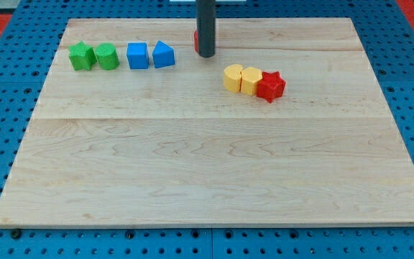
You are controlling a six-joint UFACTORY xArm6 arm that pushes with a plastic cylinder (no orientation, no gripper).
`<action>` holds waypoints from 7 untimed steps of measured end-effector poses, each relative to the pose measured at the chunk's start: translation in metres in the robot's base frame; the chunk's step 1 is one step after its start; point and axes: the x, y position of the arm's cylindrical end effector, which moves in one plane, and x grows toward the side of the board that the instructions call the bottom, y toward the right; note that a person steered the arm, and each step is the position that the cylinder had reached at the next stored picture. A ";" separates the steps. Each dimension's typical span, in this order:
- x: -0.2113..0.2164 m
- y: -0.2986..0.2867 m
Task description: Move red circle towards top left
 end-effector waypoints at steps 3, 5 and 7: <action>-0.078 0.006; -0.071 -0.105; -0.089 -0.036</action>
